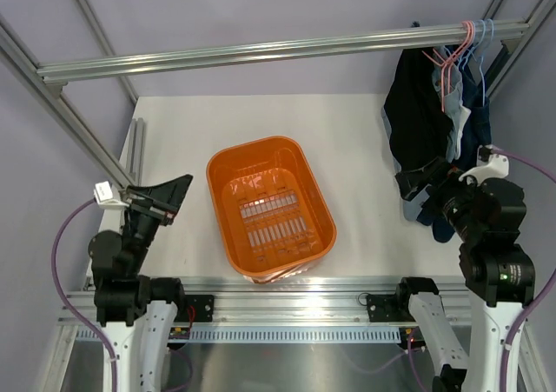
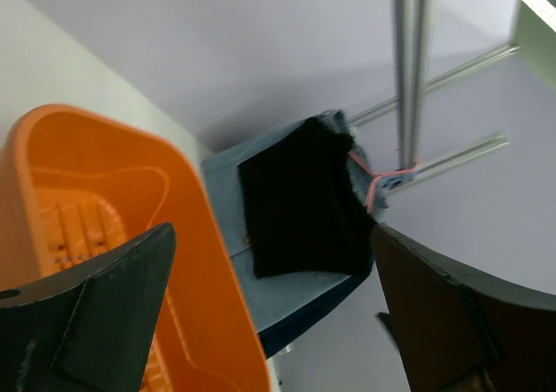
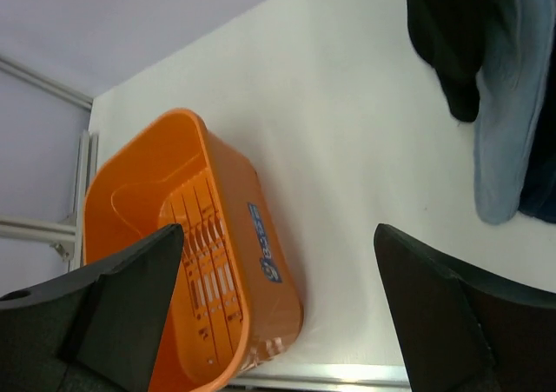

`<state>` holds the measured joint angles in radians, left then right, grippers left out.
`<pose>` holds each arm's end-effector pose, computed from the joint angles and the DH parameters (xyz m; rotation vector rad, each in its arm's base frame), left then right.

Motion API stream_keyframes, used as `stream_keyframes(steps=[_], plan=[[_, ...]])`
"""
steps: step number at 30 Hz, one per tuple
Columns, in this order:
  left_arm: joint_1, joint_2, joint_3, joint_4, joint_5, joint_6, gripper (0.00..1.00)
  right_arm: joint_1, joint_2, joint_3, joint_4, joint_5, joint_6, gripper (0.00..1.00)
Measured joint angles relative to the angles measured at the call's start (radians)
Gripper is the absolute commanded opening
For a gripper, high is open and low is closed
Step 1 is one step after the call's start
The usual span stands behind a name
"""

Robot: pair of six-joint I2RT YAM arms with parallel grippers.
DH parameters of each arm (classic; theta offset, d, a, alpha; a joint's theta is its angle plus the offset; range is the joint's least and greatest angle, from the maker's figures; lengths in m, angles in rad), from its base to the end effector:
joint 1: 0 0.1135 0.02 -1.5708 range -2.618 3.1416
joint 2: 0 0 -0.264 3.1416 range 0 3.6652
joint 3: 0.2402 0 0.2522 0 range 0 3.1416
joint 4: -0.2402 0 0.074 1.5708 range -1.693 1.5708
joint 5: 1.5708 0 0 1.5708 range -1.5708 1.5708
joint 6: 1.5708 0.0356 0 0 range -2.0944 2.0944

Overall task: Remove the skirt from the hanger
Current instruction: Pick up the hanger from the clothesline.

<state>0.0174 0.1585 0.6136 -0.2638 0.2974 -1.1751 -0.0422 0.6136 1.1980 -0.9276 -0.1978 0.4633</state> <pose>0.0592 -0.0094 0.3373 -0.6032 1.3632 -1.1566 0.0781 0.0037 0.4141 0.3521 1.9031 0.4717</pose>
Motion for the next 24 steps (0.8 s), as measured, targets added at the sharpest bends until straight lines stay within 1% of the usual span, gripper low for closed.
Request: stream_keyframes(steps=[2, 4, 8, 11, 13, 15, 18, 19, 24], plan=[[0.001, 0.098, 0.042, -0.04, 0.028, 0.031, 0.99, 0.0, 0.035, 0.09, -0.012, 0.026, -0.025, 1.0], [0.002, 0.228, 0.124, -0.1, 0.047, 0.087, 0.99, 0.0, 0.114, 0.229, -0.04, 0.052, -0.054, 1.0], [0.002, 0.445, 0.309, -0.186, 0.058, 0.189, 0.99, 0.0, 0.34, 0.516, -0.044, 0.111, -0.113, 0.99], [-0.004, 0.576, 0.448, -0.223, 0.058, 0.259, 0.99, 0.0, 0.5, 0.679, -0.053, 0.164, -0.163, 0.99], [-0.006, 0.631, 0.494, -0.22, 0.057, 0.291, 0.99, 0.0, 0.588, 0.763, -0.059, 0.188, -0.194, 0.94], [-0.017, 0.65, 0.501, -0.222, 0.055, 0.31, 0.99, -0.002, 0.667, 0.819, -0.064, 0.204, -0.222, 0.87], [-0.039, 0.656, 0.5, -0.221, 0.053, 0.33, 0.99, -0.019, 0.76, 0.85, -0.061, 0.204, -0.258, 0.83], [-0.047, 0.655, 0.5, -0.221, 0.05, 0.333, 0.99, -0.027, 0.778, 0.85, -0.06, 0.203, -0.264, 0.78], [-0.09, 0.657, 0.483, -0.189, 0.046, 0.353, 0.99, -0.061, 0.855, 0.849, -0.031, 0.185, -0.291, 0.71]])
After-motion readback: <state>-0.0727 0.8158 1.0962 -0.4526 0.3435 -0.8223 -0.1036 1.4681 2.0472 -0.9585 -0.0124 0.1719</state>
